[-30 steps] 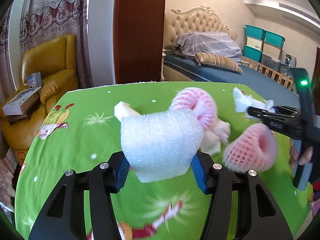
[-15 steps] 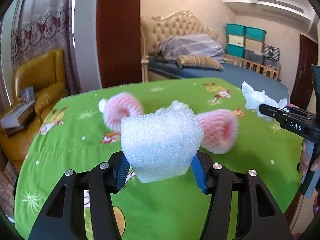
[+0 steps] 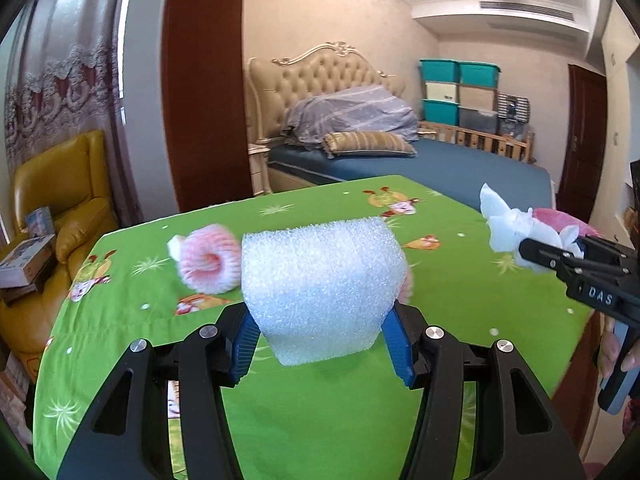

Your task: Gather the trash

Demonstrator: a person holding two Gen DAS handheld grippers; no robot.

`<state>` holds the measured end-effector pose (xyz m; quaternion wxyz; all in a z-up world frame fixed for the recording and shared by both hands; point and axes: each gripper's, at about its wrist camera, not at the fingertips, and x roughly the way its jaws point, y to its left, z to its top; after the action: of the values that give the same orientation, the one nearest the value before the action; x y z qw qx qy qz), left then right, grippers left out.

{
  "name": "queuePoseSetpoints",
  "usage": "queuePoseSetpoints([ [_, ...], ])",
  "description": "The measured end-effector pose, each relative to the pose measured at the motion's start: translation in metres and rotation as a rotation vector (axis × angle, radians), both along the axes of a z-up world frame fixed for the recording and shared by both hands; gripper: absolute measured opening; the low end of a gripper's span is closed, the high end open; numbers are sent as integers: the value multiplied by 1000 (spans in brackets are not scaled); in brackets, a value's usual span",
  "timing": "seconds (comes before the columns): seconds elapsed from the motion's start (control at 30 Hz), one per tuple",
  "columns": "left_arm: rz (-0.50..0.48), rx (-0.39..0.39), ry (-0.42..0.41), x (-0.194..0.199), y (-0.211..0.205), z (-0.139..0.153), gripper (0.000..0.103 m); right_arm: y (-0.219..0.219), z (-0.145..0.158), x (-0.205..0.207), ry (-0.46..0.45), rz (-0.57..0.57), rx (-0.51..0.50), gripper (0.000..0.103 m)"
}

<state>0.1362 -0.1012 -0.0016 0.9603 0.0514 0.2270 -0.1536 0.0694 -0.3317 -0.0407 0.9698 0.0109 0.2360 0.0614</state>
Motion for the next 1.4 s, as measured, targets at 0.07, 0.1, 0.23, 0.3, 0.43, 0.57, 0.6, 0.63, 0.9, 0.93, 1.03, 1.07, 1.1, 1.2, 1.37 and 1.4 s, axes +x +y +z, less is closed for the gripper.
queuePoseSetpoints([
  [0.07,-29,2,0,-2,-11,2,52,-8,-1,-8,-1,-3,2,40],
  [0.1,-47,1,4,-2,-17,3,52,-12,0,-11,-4,-8,4,40],
  [0.23,-104,4,21,0,-42,4,52,-27,0,-18,-11,-35,15,40],
  [0.3,-128,19,24,1,-53,2,52,-37,-2,-21,-10,-50,24,40],
  [0.43,-181,37,36,2,-81,-1,52,-57,-7,-26,-5,-87,38,40],
  [0.57,-232,38,53,5,-102,-3,52,-74,-11,-33,-3,-118,46,40],
  [0.6,-243,36,58,6,-107,-4,52,-79,-11,-35,-5,-127,48,40],
  [0.63,-261,39,62,6,-115,-4,52,-83,-11,-38,-8,-136,47,40],
  [0.9,-365,29,78,8,-164,-8,52,-120,-10,-52,-17,-223,42,40],
  [0.93,-378,27,77,8,-170,-8,52,-124,-10,-55,-18,-233,37,40],
  [1.03,-420,26,76,9,-191,-7,52,-138,-10,-63,-22,-266,20,40],
  [1.07,-433,26,75,8,-198,-7,52,-143,-10,-66,-24,-282,13,40],
  [1.1,-453,24,75,7,-206,-6,52,-150,-10,-68,-25,-297,10,40],
  [1.2,-490,20,78,8,-225,-5,52,-171,-12,-75,-26,-340,10,40],
  [1.37,-570,18,55,5,-261,1,52,-208,-12,-85,-27,-411,2,41],
  [1.4,-581,14,54,5,-268,3,52,-215,-12,-87,-29,-427,3,41],
])
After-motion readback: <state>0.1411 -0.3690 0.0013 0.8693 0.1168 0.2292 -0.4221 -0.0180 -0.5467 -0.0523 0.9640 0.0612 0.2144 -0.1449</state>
